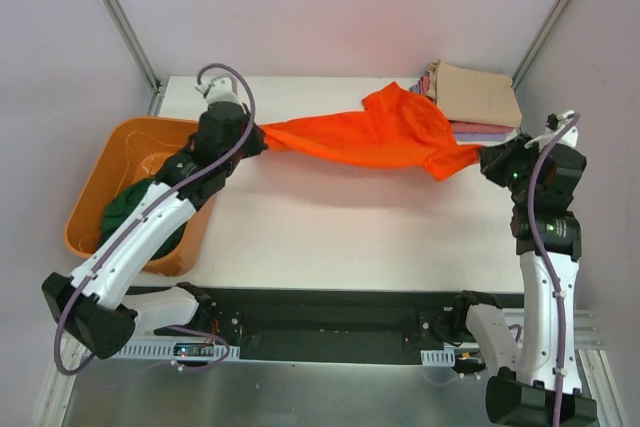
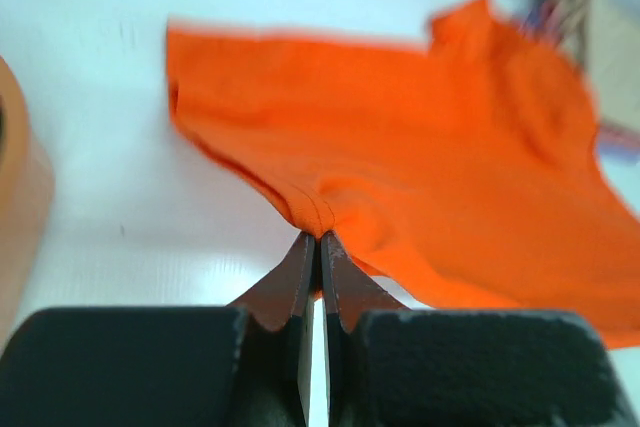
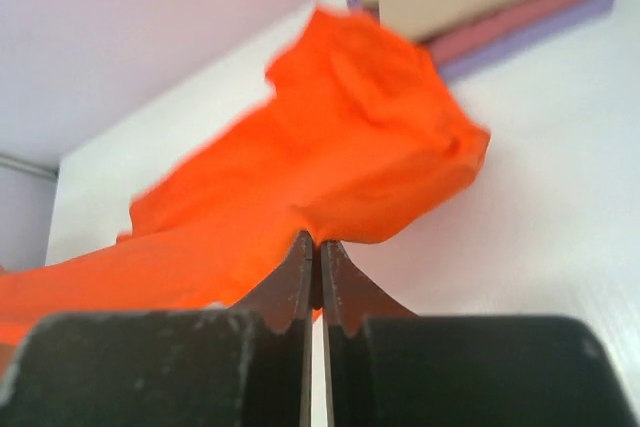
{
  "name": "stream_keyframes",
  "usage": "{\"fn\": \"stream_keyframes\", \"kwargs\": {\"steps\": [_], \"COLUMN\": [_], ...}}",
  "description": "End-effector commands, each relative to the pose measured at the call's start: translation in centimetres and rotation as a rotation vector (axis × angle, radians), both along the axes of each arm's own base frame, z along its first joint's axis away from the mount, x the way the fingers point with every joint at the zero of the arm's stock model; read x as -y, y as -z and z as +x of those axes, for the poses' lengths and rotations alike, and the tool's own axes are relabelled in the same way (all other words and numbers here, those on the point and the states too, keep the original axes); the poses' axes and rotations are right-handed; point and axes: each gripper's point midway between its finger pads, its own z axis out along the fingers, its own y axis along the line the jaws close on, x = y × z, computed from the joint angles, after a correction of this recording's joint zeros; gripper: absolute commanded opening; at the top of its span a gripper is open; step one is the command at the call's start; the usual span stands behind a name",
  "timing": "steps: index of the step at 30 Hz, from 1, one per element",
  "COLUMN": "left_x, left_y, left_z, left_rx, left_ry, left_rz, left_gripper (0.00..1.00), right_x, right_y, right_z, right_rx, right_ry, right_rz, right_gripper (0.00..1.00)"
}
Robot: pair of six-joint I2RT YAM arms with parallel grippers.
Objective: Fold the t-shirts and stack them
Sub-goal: Flatten out the tshirt
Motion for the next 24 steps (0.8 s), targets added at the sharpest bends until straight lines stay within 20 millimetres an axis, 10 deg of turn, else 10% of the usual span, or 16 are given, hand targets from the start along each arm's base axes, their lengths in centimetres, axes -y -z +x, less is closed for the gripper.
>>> {"fn": "stream_keyframes", "kwargs": {"steps": [1, 12, 24], "left_x": [-3.7, -5.8, -7.6], "left_y": [-9.9, -26.8, -35.1], "left_z": [1.2, -4.5, -13.2], "left_rx": [0.257, 0.637, 0.883], "left_ry": [-0.108, -0.015, 0.112], "left_rz": [0.064, -0.009, -0.148], "left_gripper": [0.0, 0.0, 0.0], "right_x": [1.8, 1.8, 0.6], "right_y": [-8.8, -25.6, -35.4], "right_z": [-0.9, -6.1, -14.5], "right_rx": [0.205, 0.48, 0.725], "right_ry": [0.09, 0.085, 0.084], "right_rz": [-0.096, -0.288, -0.411], "right_gripper": [0.01, 0.01, 0.01]}}
